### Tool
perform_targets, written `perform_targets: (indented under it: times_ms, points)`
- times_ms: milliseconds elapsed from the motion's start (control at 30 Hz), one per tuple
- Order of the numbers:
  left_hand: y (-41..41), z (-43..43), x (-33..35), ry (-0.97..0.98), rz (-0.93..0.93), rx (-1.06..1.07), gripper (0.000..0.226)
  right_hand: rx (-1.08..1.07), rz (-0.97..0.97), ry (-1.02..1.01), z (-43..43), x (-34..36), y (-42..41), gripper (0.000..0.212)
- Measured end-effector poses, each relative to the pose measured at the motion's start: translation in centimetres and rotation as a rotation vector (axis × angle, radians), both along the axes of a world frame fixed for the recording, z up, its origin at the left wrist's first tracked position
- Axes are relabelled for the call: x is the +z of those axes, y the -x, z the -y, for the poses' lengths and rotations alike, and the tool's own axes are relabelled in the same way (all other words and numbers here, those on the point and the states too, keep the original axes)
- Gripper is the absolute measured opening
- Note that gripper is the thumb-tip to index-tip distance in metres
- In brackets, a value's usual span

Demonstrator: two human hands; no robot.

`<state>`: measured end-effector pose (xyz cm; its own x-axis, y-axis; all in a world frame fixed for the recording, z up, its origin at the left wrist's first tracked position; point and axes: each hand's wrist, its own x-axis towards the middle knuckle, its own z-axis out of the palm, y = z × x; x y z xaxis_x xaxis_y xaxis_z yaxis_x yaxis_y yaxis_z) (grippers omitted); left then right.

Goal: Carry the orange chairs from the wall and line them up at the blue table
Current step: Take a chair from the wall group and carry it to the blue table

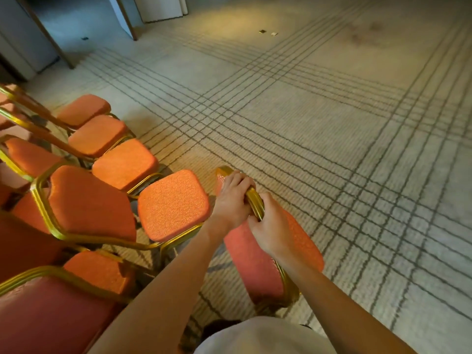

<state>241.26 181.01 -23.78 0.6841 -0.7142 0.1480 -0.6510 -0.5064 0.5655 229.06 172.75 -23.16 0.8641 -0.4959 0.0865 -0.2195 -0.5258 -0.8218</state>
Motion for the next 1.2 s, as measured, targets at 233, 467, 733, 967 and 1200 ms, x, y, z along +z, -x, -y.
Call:
perform_targets:
  times_ms: [233,467,733,967,1200]
  points:
    - [-2.2,5.0,1.6,-0.023,-0.01,0.064,0.029,0.003,-0.026,0.182,5.7,2.1,-2.6,0.024]
    - [-4.5,6.5,2.2,-0.097,0.04,0.138,0.02,0.079,-0.119,0.449,9.2,3.2,-5.2,0.024]
    - [-7.7,8.2,2.0,-0.272,0.061,0.056,0.017,0.077,-0.16,0.588,11.7,3.1,-6.0,0.036]
    - [-7.6,13.8,3.3,-0.391,0.229,-0.25,0.019,-0.281,-0.474,0.683,14.3,2.9,-4.5,0.036]
    - [-3.4,17.8,3.1,-0.302,0.254,-0.426,0.024,-0.65,-0.472,0.491,15.3,1.9,-0.2,0.023]
